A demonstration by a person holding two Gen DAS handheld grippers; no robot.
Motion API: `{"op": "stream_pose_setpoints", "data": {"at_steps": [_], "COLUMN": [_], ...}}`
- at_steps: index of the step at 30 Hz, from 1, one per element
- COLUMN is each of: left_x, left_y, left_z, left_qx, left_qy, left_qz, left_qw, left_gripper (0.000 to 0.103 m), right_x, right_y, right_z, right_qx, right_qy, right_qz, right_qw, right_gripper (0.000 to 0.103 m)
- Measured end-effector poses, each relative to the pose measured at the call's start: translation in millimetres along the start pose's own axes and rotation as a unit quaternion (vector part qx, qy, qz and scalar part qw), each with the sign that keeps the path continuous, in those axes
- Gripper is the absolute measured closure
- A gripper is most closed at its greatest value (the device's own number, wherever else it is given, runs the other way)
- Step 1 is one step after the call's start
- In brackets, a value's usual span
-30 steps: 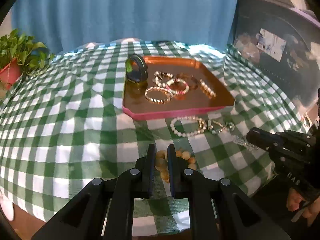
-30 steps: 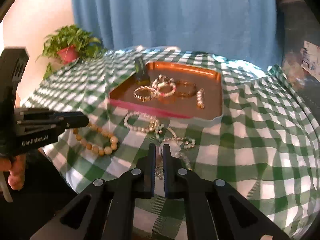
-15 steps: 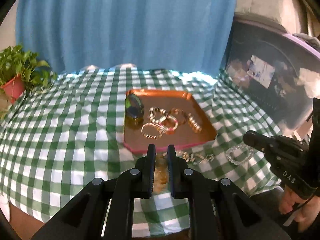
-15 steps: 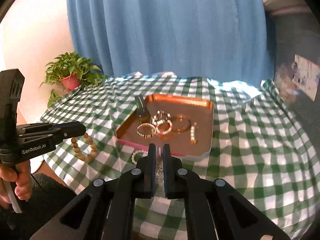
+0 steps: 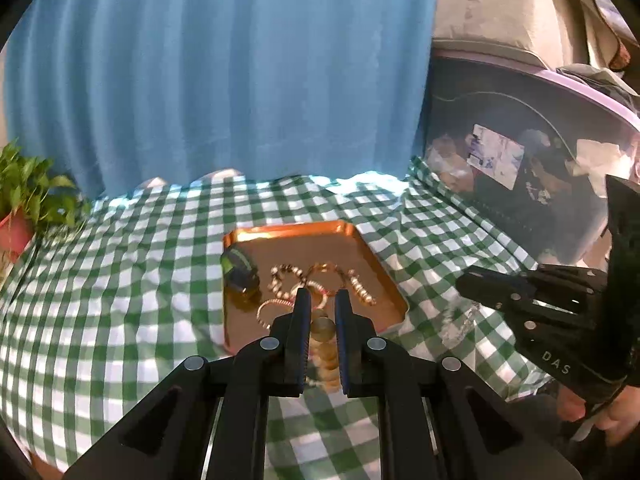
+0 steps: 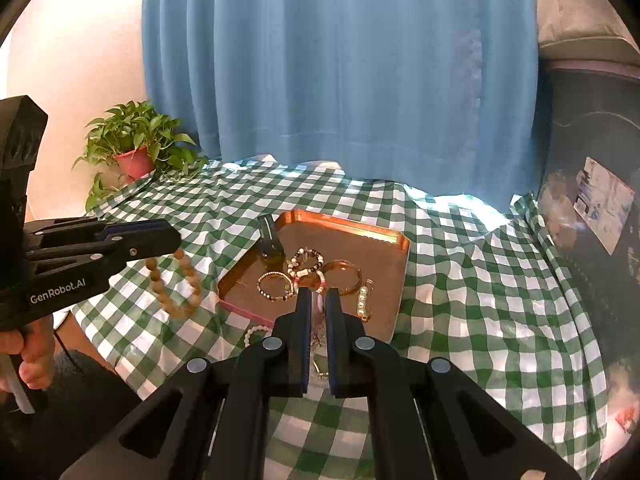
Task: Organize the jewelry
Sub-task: 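Carry both bracelets onto the orange tray and open both tools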
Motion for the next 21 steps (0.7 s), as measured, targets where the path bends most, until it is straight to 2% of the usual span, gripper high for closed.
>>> {"op": "stream_pose_setpoints", "data": {"at_steps": [4,9,11,14,18,21], "left_x": [15,35,43,50,50,43], "left_y": [-1,2,6,16,34,44], "left_z": [-8,-16,-20,-26,-41,-58], "left_qx": [-0.018,-0.068,-0.076,-0.106,-0.147,-0.144], "left_qy": [-0.015,-0.039,-0.048,-0.061,-0.073,-0.071], "left_qz": [-0.01,-0.003,0.003,0.034,0.094,0.116], "left_qw": [0.9997,0.9969,0.9959,0.992,0.9819,0.9803], "left_gripper": [0.091,0.091,0.091,0.091,0.091,0.091], "right_x": [10,25,31,39,45,47], "right_y": [-3,-4,-3,-2,-2,-5], "right_z": [-12,-28,-36,-50,-66,-82], "right_qx": [0.006,0.012,0.016,0.024,0.034,0.046], "right_qy": [0.003,0.0,-0.002,-0.005,-0.008,-0.002], "right_qz": [0.001,0.007,0.008,0.006,-0.003,-0.033], "right_qw": [1.0,1.0,1.0,1.0,0.999,0.998], "right_gripper": [0.098,0.098,0.098,0.098,0.098,0.098]}}
Point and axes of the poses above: each gripper's, at about its wrist camera, not at the fingertips, and z roughly against the way its jaws point, y to its left, x to its top, the point moved 6 cm from there along -z, roughly the way its jaws point, and after that the axes turned 9 degrees about -z, right-handed, at the moved point
